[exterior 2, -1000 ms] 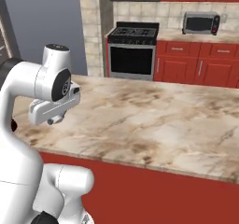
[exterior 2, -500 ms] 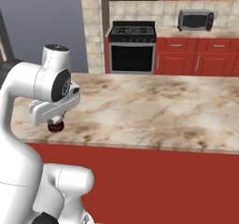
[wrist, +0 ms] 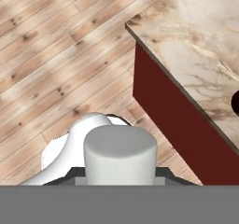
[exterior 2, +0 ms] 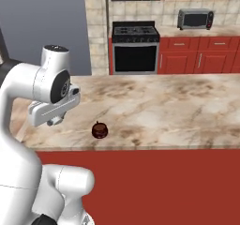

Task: Pick up the marshmallow and place it in the cup of hot chocolate on the dining counter.

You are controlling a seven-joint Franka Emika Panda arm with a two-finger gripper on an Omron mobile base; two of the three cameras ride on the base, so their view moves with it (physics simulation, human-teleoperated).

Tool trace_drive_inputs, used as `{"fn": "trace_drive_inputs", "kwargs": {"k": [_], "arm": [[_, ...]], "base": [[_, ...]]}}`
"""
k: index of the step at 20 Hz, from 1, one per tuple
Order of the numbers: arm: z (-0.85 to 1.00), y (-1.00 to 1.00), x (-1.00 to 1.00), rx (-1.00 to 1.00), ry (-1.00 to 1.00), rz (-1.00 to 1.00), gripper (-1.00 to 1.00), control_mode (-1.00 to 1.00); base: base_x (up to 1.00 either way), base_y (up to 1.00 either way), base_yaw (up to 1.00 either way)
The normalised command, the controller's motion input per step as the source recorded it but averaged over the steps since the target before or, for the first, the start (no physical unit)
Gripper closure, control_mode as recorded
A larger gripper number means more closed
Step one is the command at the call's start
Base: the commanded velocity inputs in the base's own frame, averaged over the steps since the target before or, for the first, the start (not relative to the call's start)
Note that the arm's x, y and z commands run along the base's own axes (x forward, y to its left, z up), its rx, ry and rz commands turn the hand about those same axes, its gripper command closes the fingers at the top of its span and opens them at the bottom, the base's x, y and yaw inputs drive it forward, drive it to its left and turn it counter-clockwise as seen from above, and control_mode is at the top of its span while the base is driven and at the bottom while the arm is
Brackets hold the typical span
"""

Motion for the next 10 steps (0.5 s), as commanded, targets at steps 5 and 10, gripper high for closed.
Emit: {"fn": "trace_drive_inputs", "kwargs": {"k": [5, 10], "arm": [[0.0, 0.0, 0.0, 0.0, 0.0, 0.0, 1.0, 1.0], [0.0, 0.0, 0.0, 0.0, 0.0, 0.0, 1.0, 1.0]], "base": [[0.5, 0.51, -0.16], [0.3, 0.09, -0.07]]}}
